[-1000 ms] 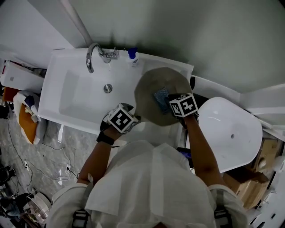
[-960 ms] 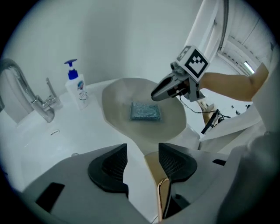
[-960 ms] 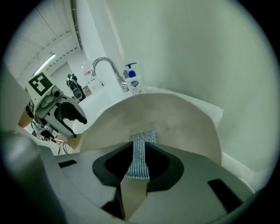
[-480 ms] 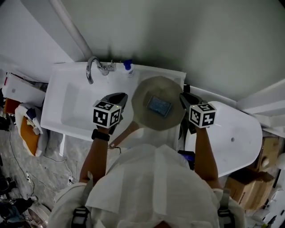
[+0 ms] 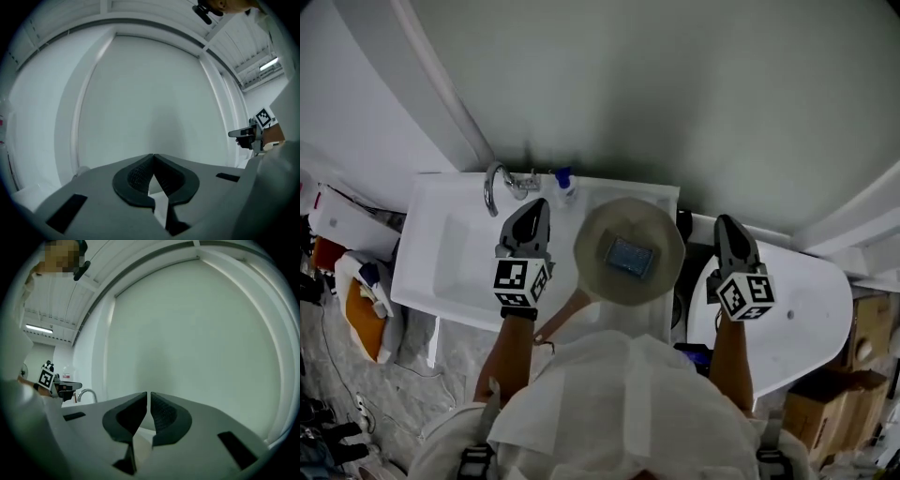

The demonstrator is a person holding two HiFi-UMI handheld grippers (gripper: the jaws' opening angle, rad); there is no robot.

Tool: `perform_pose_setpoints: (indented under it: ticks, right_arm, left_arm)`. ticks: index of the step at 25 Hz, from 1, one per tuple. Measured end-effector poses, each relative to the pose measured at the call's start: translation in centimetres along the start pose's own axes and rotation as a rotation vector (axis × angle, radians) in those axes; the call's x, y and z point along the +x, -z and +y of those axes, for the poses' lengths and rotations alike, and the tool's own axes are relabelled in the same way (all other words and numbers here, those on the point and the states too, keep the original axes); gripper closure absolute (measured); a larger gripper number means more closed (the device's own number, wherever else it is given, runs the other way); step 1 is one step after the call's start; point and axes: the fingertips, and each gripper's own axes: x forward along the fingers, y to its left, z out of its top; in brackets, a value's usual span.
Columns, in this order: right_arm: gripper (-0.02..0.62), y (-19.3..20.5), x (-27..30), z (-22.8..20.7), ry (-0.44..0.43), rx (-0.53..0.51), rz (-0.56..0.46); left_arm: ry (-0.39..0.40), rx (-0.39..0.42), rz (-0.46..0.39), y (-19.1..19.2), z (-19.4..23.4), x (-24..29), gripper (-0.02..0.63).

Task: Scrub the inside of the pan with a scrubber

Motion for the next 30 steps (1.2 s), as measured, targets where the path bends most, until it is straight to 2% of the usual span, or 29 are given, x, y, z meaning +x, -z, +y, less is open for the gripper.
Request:
perform_pose_setpoints:
  ticks: [3, 10, 30]
  right_arm:
    - [0.569, -1.0, -1.0, -0.5, 0.033, -0.036, -0.028]
    - [0.586, -2.3, -1.4, 0.1, 0.035, -0.109, -0.042]
    - [0.586, -2.6, -1.6, 0.1, 0.030, -0.126, -0.023]
  left_arm:
    - [-0.007, 0.010, -0.026, -0.7, 0.2, -0.3, 0.590]
    - [0.005, 0.001, -0.007, -0.4, -0.1, -0.7, 0.589]
    - [0.017, 0.006, 0.017, -0.1, -0.6, -0.9, 0.589]
